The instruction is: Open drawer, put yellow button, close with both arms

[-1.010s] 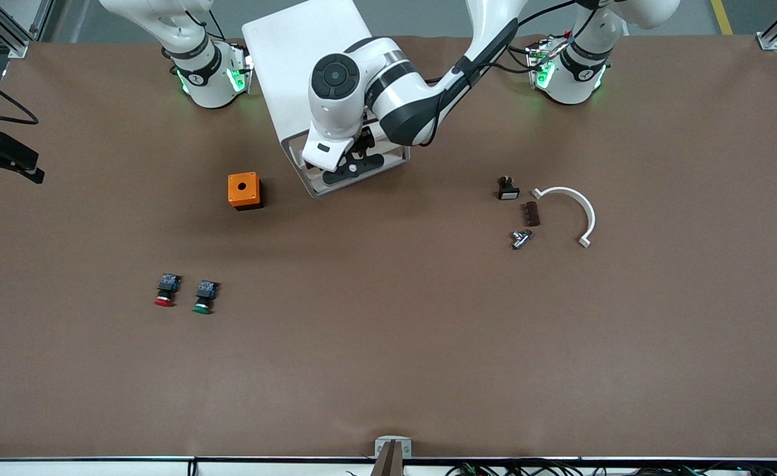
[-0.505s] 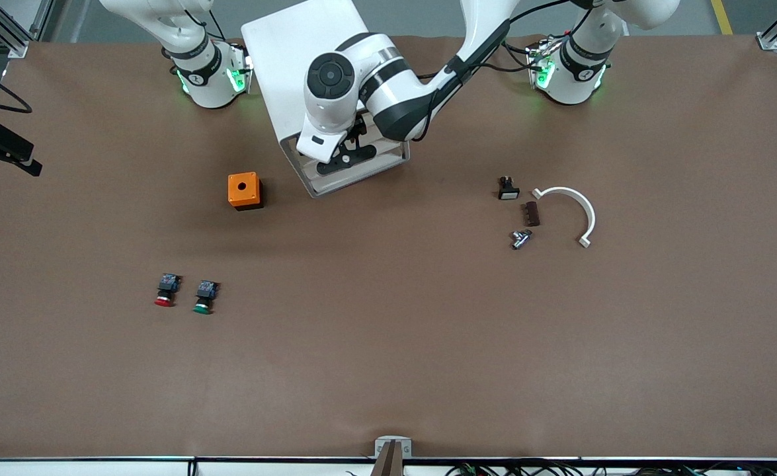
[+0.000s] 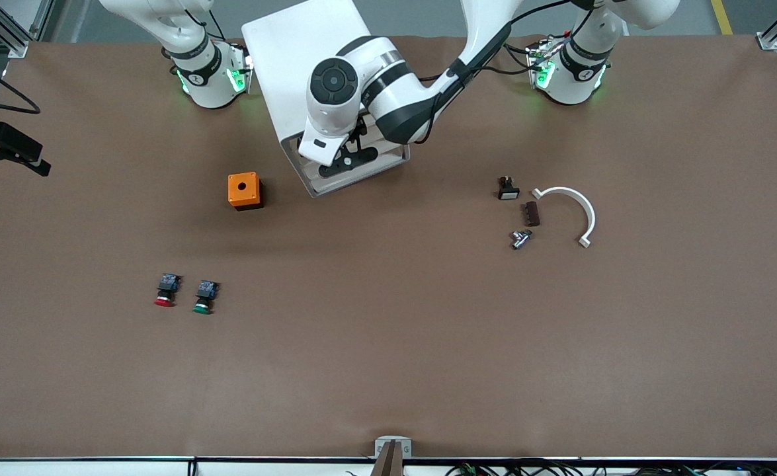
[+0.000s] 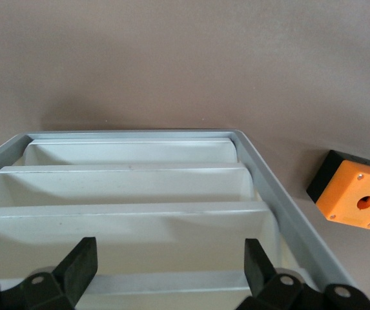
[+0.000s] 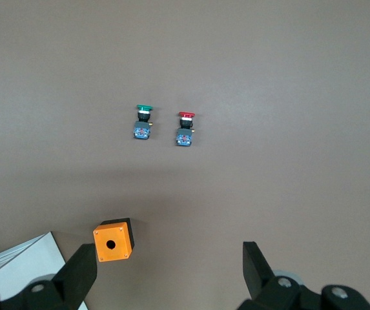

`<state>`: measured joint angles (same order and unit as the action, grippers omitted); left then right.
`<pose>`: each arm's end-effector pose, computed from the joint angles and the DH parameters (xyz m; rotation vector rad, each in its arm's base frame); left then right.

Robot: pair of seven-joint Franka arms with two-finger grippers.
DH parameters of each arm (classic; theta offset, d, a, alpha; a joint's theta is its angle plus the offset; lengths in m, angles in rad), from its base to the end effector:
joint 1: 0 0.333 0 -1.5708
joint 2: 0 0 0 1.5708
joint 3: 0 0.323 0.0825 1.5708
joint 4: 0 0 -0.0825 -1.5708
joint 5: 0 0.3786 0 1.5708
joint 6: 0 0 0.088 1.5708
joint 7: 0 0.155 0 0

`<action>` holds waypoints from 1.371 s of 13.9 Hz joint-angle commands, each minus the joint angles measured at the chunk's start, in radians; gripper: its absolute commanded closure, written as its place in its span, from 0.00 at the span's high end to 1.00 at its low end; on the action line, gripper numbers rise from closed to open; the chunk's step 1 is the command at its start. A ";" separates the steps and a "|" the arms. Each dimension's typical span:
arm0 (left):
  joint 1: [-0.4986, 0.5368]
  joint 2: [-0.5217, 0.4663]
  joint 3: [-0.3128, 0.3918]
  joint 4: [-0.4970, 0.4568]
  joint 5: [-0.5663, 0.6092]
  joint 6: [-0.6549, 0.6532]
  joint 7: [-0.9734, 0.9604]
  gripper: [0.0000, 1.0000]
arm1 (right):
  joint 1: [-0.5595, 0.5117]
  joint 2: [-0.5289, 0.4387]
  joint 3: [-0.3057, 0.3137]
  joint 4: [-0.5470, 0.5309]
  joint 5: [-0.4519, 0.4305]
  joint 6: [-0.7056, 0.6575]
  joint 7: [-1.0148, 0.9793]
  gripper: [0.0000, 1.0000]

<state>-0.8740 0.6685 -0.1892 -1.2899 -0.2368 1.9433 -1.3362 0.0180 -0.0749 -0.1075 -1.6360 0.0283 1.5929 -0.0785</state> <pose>0.3585 -0.6406 0.3248 2.9268 0.5940 -0.4761 0.5270 -0.0449 0.5952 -3.1075 0.0171 -0.0533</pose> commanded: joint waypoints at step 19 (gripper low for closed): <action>0.584 -0.407 -0.001 0.015 0.205 -0.391 0.497 1.00 | 0.014 -0.022 0.002 -0.021 -0.022 -0.010 0.095 1.00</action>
<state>-0.3476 0.2982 -0.1803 -1.2505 -0.0342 1.5846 -0.9243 0.0249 -0.0754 -0.1040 -1.6404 0.0180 1.5853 -0.0064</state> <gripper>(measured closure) 0.000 0.000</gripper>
